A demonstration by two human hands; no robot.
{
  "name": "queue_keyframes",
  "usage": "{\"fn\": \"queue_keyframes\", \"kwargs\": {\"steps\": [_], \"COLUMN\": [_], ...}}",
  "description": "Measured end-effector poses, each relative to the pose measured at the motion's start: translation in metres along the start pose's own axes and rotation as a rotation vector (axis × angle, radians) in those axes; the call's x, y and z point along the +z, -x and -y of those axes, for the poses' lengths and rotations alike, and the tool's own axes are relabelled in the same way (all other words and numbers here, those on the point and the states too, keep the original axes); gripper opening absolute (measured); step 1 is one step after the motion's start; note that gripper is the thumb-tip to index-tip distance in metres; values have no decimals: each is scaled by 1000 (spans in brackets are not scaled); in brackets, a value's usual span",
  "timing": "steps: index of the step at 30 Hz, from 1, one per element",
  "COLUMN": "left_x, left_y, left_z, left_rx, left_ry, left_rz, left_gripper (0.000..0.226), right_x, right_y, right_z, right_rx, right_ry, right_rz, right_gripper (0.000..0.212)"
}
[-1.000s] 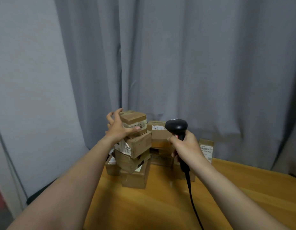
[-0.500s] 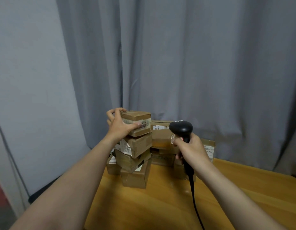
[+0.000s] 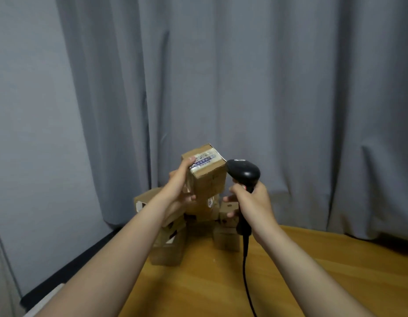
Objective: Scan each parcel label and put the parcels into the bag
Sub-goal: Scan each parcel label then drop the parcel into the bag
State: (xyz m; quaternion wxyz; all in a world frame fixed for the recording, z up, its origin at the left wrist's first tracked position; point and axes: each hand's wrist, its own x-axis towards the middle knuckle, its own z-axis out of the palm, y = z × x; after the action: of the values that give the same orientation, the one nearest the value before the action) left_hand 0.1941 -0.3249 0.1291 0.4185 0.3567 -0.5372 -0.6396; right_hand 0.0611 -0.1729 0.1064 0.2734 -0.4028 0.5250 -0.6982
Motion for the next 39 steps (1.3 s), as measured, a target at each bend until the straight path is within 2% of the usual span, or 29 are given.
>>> {"fn": "queue_keyframes", "kwargs": {"steps": [2, 3, 9, 12, 15, 20, 23, 26, 30, 32, 35, 39], "left_x": [14, 19, 50, 62, 70, 71, 74, 74, 69, 63, 55, 43], "left_y": [28, 41, 117, 147, 175, 202, 218, 238, 267, 280, 297, 311], "left_z": [3, 5, 23, 37, 52, 79, 104, 131, 156, 167, 181, 199], "left_rx": [-31, -59, -203, -197, -116, 5, 39, 41, 105, 116, 103, 92], "left_ry": [62, 85, 9, -81, -197, -317, -381, -318, -294, -299, -351, -348], "left_rz": [107, 147, 245, 206, 164, 64, -8, -6, 5, 15, 45, 21], "left_gripper": [73, 69, 79, 84, 86, 100, 84, 66, 53, 60, 90, 100], "right_x": [-12, -18, -53, -71, -84, -98, -103, -109, -118, -123, -126, -125], "right_y": [11, 16, 57, 74, 95, 128, 144, 165, 195, 209, 227, 243], "right_z": [8, 12, 30, 30, 26, 12, -1, -19, -33, -39, -48, -58], "right_rx": [-10, -19, -66, -66, -53, -9, 21, 62, 113, 146, 177, 201], "right_ry": [11, 14, 24, 70, 90, 64, 24, 3, 23, 13, 2, 22], "right_rz": [-37, -50, -85, -102, -88, -85, -111, -122, -114, -120, -131, -98], "right_gripper": [9, 10, 10, 11, 8, 9, 13, 14, 14, 13, 15, 15]}}
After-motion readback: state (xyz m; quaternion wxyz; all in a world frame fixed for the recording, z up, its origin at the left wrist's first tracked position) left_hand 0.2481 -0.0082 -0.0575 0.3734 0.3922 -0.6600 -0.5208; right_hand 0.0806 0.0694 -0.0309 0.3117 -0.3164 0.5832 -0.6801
